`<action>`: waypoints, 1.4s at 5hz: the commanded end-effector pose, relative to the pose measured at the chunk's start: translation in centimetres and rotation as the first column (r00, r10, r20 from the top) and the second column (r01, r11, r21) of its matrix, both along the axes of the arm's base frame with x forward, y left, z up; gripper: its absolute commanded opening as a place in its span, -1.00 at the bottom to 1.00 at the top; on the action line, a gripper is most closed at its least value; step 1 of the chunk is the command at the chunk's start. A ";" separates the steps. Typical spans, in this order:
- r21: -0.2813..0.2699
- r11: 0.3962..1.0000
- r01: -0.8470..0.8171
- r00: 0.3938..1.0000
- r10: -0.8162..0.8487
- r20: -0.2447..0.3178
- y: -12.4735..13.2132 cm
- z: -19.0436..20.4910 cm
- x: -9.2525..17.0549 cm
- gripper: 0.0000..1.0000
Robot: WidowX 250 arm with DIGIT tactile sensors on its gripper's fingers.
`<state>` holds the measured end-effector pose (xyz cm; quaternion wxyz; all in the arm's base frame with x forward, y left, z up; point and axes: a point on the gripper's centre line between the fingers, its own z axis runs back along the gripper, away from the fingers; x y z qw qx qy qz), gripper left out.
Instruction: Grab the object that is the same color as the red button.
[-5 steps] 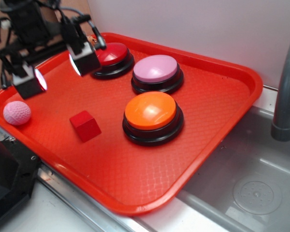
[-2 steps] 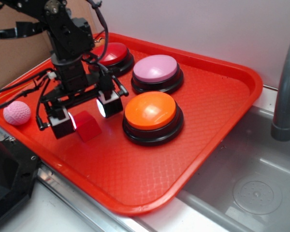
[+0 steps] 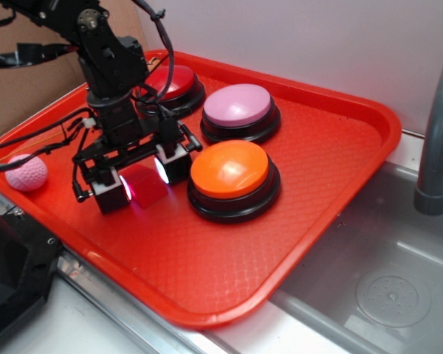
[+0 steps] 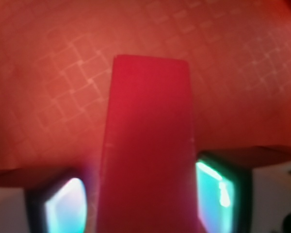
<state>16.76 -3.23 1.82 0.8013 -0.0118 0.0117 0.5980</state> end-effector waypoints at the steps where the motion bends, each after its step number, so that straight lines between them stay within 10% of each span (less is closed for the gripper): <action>1: 0.027 1.000 -0.015 1.000 0.014 0.026 0.4 0.1 -0.2 -1.00; 3: 0.062 0.957 0.284 0.957 -0.287 0.038 4.0 5.1 3.1 -1.00; 4: 0.148 0.866 0.478 0.864 -0.493 0.099 4.7 8.3 5.3 -1.00; 7: 0.154 0.482 0.862 0.473 -0.876 0.095 5.3 15.2 7.9 -1.00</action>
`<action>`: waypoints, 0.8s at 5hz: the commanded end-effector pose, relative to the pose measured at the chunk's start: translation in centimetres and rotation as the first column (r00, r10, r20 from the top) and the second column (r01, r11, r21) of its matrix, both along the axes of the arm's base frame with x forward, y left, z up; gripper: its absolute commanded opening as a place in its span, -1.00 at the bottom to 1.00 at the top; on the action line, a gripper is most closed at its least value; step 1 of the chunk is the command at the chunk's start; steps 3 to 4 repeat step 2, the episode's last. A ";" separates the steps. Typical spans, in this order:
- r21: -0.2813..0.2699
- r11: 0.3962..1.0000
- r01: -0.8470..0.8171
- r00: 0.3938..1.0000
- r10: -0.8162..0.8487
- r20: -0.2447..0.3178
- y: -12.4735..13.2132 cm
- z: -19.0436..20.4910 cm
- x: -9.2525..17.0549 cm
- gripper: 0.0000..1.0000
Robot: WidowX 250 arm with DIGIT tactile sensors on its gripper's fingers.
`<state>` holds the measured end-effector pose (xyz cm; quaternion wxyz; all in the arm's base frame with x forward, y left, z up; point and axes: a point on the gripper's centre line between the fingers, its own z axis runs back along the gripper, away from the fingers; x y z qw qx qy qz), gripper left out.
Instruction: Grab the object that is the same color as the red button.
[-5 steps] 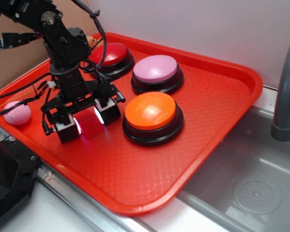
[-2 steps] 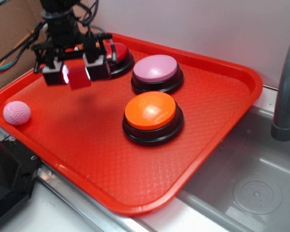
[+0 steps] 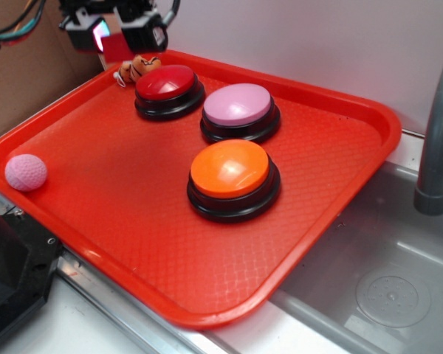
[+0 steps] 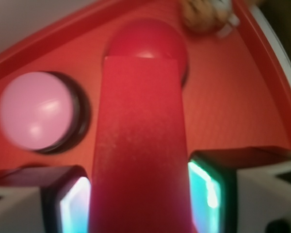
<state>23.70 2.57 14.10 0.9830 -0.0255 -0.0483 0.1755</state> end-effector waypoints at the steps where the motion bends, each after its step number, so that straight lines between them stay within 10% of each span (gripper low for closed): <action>1: 0.018 0.974 0.225 0.974 -0.226 0.017 -1.0 3.8 0.3 -1.00; 2: 0.033 0.980 0.195 0.980 -0.193 -0.045 -0.4 3.2 0.8 -0.03; 4: 0.033 0.980 0.195 0.980 -0.193 -0.045 -0.4 3.2 0.8 -0.03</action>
